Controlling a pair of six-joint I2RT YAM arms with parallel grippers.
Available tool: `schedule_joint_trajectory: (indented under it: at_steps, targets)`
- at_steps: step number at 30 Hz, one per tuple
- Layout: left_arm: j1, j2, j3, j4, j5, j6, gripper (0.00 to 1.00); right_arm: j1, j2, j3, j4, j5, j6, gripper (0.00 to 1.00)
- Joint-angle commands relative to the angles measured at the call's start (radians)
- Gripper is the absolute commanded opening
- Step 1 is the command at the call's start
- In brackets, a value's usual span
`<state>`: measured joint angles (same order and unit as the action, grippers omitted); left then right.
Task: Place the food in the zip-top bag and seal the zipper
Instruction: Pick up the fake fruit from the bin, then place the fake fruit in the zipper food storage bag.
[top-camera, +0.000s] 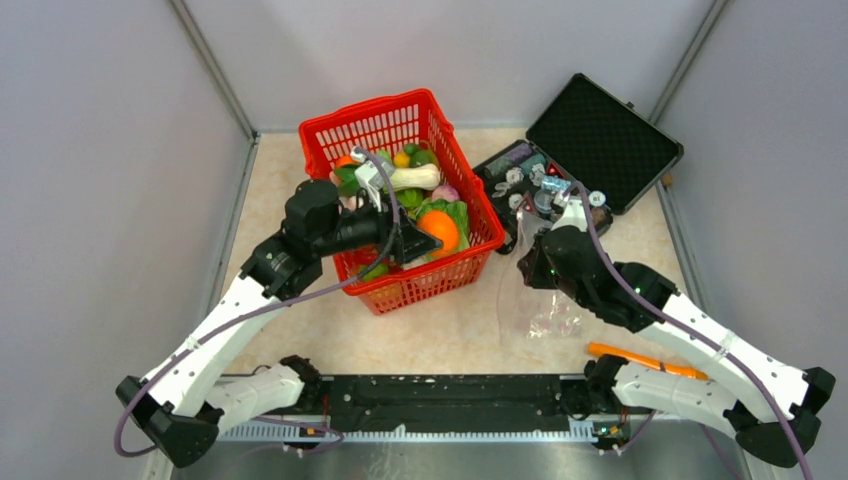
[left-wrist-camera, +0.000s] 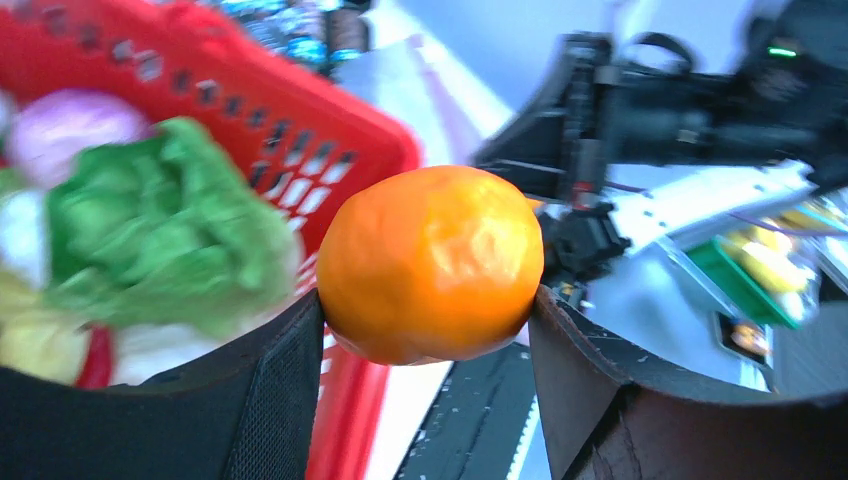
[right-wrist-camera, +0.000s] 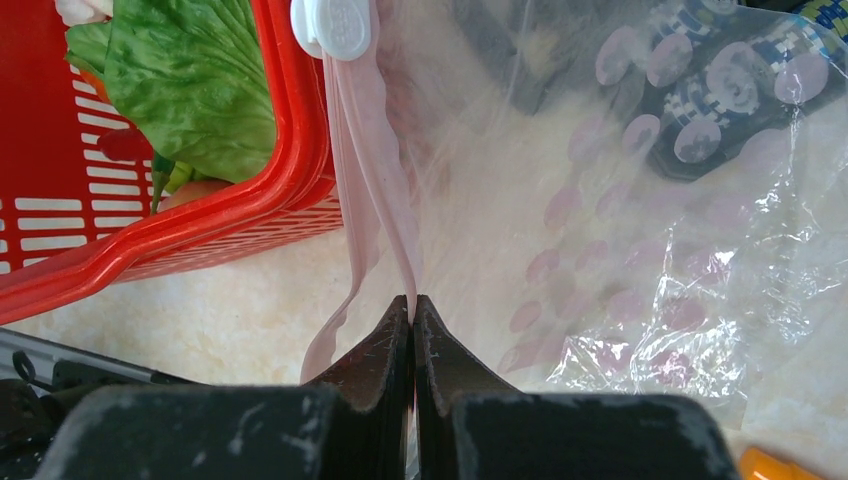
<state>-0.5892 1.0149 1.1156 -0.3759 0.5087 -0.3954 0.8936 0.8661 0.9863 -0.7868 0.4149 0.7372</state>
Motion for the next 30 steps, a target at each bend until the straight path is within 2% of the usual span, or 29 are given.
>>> schedule_joint_trajectory:
  at_steps: [1, 5, 11, 18, 23, 27, 30]
  targets:
    - [-0.121, -0.013, -0.008, 0.223, 0.069, -0.032, 0.35, -0.003, -0.009, -0.010, 0.047, 0.035, 0.031, 0.00]
    - [-0.260, 0.032, -0.011, 0.233, 0.004, 0.052, 0.39, -0.003, -0.021, -0.012, 0.066, 0.032, 0.043, 0.00]
    - [-0.323, 0.044, -0.160, 0.472, -0.058, -0.022, 0.37, -0.003, -0.031, -0.014, 0.090, 0.012, 0.078, 0.00]
    - [-0.430, 0.135, -0.158, 0.514, -0.106, 0.047, 0.40, -0.003, -0.044, -0.021, 0.131, -0.026, 0.093, 0.00]
    - [-0.454, 0.149, -0.192, 0.581, -0.112, 0.078, 0.42, -0.003, -0.050, -0.017, 0.114, -0.026, 0.092, 0.00]
    - [-0.461, 0.180, -0.175, 0.516, -0.191, 0.129, 0.41, -0.003, -0.060, -0.020, 0.112, -0.042, 0.090, 0.00]
    - [-0.468, 0.201, -0.158, 0.434, -0.300, 0.159, 0.40, -0.004, -0.074, -0.016, 0.108, -0.048, 0.087, 0.00]
